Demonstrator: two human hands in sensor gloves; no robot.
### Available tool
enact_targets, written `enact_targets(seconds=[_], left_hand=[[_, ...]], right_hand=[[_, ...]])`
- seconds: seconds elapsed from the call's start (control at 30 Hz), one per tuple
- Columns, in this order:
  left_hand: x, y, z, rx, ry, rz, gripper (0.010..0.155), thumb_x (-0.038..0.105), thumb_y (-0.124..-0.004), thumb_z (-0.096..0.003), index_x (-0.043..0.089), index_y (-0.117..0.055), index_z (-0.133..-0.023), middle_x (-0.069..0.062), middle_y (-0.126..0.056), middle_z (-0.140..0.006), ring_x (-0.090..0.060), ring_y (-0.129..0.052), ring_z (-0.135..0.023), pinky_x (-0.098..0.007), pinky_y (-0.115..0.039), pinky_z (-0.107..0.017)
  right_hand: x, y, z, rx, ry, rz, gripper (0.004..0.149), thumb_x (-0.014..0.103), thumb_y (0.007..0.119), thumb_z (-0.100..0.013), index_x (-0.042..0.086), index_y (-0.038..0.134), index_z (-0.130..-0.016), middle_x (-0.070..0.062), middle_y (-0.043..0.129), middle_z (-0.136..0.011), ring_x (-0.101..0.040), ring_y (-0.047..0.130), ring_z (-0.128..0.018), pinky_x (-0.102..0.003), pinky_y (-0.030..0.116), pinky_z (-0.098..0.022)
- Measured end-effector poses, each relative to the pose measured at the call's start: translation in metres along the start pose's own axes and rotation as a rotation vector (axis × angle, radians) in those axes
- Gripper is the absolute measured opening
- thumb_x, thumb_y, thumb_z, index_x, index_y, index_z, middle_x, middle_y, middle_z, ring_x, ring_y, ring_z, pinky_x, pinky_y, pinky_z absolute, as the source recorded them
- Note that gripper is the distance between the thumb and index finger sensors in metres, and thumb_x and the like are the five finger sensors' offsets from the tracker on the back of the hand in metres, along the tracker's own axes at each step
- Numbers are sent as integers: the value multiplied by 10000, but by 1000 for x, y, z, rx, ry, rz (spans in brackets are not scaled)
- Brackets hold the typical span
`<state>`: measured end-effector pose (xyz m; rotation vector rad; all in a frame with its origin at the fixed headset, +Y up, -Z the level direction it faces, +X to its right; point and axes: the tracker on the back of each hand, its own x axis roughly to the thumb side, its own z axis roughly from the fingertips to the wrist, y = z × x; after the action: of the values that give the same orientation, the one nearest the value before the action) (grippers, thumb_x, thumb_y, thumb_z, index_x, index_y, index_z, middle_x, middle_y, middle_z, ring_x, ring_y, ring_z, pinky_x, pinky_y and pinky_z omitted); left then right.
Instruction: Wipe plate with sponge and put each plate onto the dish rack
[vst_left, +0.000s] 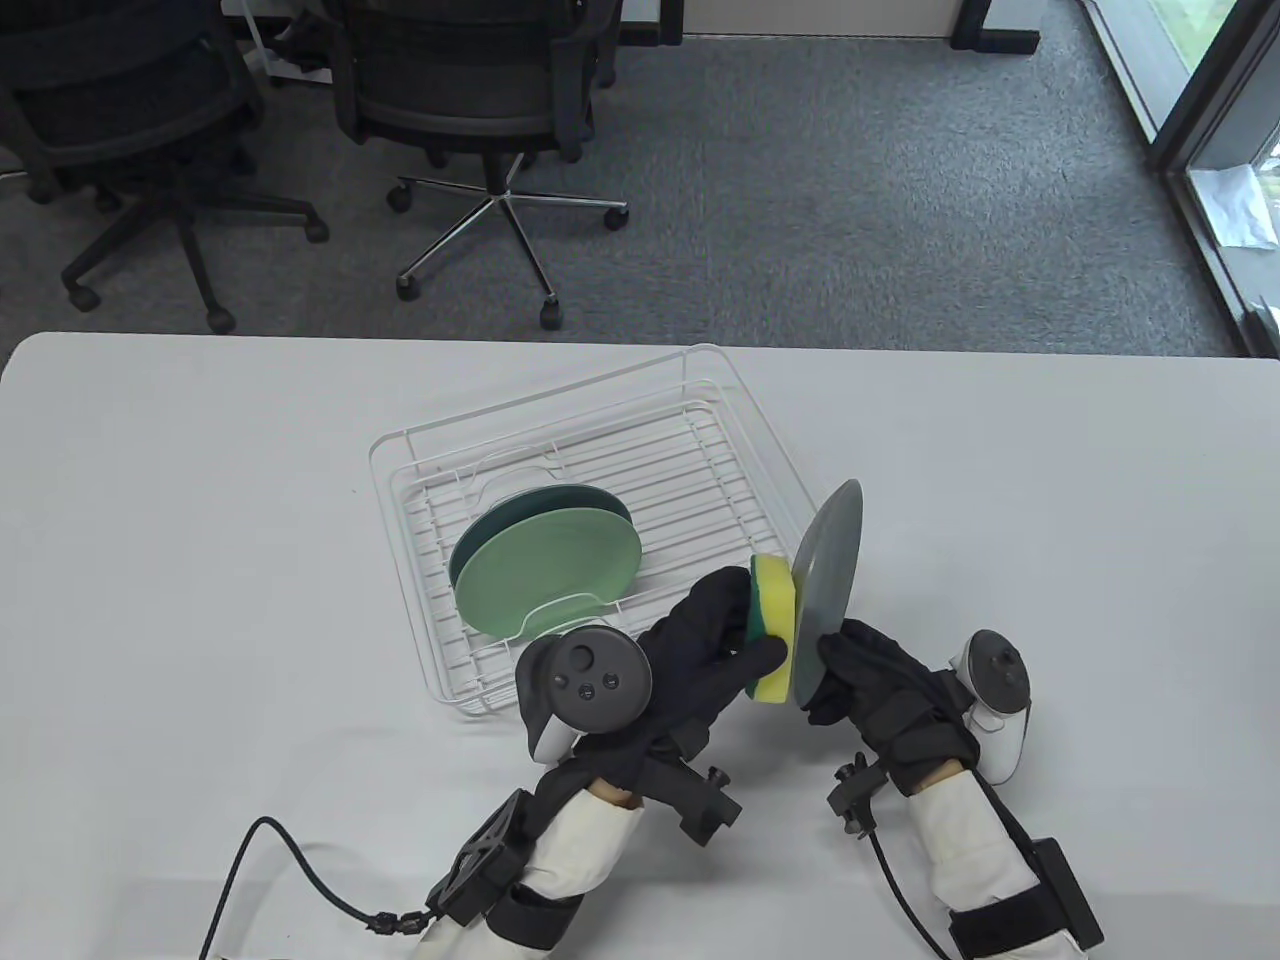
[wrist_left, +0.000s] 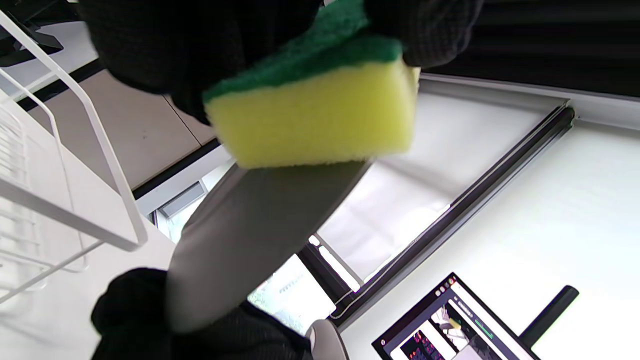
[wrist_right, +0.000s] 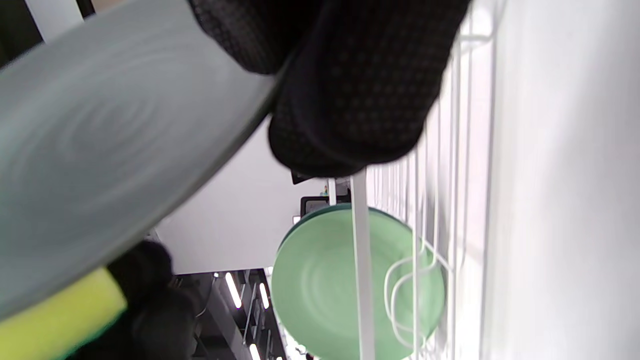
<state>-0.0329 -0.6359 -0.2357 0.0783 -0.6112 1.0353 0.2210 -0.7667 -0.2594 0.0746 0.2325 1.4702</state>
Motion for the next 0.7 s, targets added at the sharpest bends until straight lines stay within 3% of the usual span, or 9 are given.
enact_targets(seconds=[0.23,0.47,0.7], left_hand=[[-11,-17,-4,-88,56,-31,745,443,-721,-542,-65,-581,-1069,-287,-822,-954,-427,-942,-752,-514,-835,-543],[-21,-30,-6,-138,98,-149,743,438,-725,-539,-69,-587,-1065,-289,-828,-945,-427,-944,-745,-515,-835,-538],[-26,-31,-7,-134,117,-141,748,441,-737,-532,-66,-592,-1062,-281,-836,-936,-423,-947,-735,-514,-835,-533]], right_hand=[[-5,11,-1,87,4,-180,485,218,641,-632,-114,560,-976,-204,874,-696,-169,984,-486,-178,912,-345],[-2,19,-1,169,-23,-219,486,218,626,-637,-97,557,-1001,-205,863,-690,-165,963,-477,-183,894,-337],[-2,19,-2,192,-27,-198,485,209,623,-631,-110,570,-992,-205,867,-661,-151,957,-442,-179,888,-308]])
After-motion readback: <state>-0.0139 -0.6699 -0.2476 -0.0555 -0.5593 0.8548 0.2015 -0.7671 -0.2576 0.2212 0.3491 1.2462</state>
